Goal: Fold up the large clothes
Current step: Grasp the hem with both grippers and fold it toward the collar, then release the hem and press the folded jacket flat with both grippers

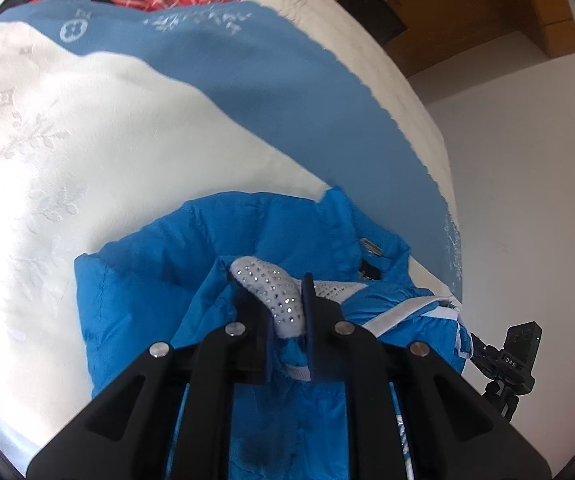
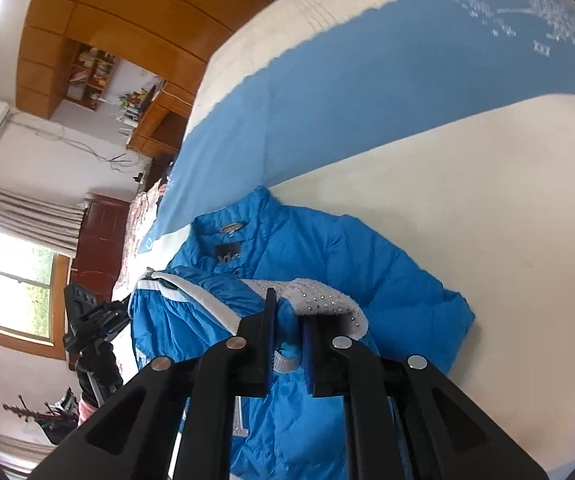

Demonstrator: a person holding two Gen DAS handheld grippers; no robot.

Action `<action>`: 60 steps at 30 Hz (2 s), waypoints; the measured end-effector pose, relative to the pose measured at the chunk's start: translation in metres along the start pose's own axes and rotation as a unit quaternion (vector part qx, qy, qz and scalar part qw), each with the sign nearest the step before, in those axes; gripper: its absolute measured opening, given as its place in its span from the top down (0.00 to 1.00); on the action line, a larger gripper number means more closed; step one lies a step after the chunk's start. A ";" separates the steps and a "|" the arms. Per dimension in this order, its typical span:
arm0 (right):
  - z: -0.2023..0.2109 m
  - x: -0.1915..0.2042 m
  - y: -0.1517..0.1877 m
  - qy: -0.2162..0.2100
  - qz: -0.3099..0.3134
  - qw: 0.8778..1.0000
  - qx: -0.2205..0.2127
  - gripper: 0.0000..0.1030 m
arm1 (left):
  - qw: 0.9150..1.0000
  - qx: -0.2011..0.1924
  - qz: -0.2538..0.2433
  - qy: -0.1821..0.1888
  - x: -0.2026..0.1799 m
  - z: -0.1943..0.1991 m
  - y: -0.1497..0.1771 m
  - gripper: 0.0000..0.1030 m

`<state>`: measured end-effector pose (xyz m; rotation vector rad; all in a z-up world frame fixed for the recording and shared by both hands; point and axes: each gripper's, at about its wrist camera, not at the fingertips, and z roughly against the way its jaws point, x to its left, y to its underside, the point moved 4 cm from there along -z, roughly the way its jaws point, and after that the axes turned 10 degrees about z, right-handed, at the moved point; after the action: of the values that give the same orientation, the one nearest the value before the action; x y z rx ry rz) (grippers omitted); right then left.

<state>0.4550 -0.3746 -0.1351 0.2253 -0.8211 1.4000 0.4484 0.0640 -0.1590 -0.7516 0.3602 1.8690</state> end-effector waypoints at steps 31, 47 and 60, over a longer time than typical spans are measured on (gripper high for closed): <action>-0.008 -0.016 0.054 0.078 0.038 0.996 0.019 0.39 | 0.994 -0.013 -0.088 -0.070 0.027 0.040 0.039 0.51; -0.015 -0.018 0.031 0.129 0.015 0.991 -0.037 0.90 | 0.967 -0.119 -0.155 -0.162 -0.004 0.017 0.036 0.90; 0.015 -0.011 0.066 0.201 -0.002 0.969 -0.141 0.68 | 0.961 -0.168 -0.119 -0.184 -0.002 0.041 0.038 0.74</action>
<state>0.3891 -0.3792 -0.1524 -0.2702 -0.6687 1.2506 0.4003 0.0701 -0.1303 -0.6181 -0.2818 1.8098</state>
